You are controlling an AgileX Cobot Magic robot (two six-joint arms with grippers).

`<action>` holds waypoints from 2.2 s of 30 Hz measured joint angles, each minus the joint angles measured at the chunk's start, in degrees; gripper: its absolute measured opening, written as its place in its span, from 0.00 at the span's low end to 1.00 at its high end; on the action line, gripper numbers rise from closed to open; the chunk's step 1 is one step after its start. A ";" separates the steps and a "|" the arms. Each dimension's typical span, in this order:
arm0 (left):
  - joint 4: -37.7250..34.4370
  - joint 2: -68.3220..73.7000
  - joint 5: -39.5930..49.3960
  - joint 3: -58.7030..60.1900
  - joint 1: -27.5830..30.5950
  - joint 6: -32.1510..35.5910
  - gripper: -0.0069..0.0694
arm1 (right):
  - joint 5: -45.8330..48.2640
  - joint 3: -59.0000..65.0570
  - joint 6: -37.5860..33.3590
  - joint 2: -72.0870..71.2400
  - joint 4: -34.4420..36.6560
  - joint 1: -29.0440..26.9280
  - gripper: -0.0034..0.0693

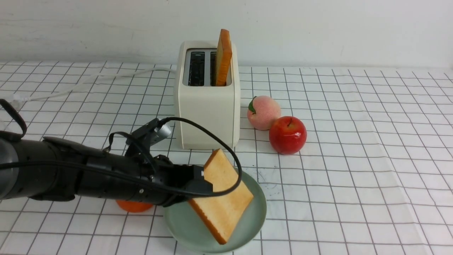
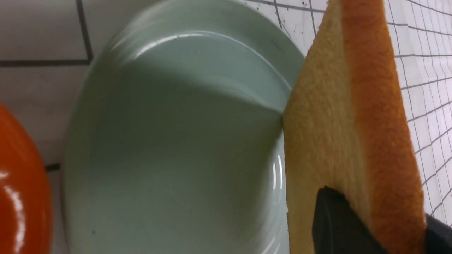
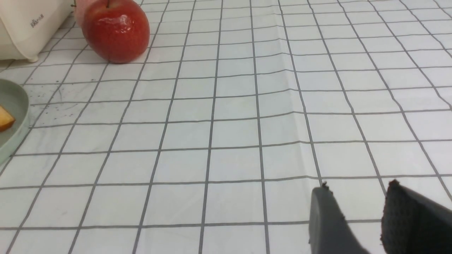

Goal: Take toasted bread from bread machine on white checkered table place on plate.
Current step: 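Place the slice of bread on the plate with the left gripper, then grasp the toast slice in the toaster and pull it up out of the slot with the right gripper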

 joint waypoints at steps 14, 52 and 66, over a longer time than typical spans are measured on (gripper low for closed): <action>0.79 -0.12 -1.33 0.00 0.00 0.26 0.66 | 0.00 0.00 0.00 0.00 0.00 0.00 0.38; 12.64 -52.04 -8.25 6.13 0.00 0.59 0.07 | 0.00 0.00 0.00 0.00 0.00 0.00 0.38; 10.27 -83.45 -22.89 28.09 0.00 0.64 0.07 | -11.57 0.55 13.54 0.00 13.88 0.00 0.38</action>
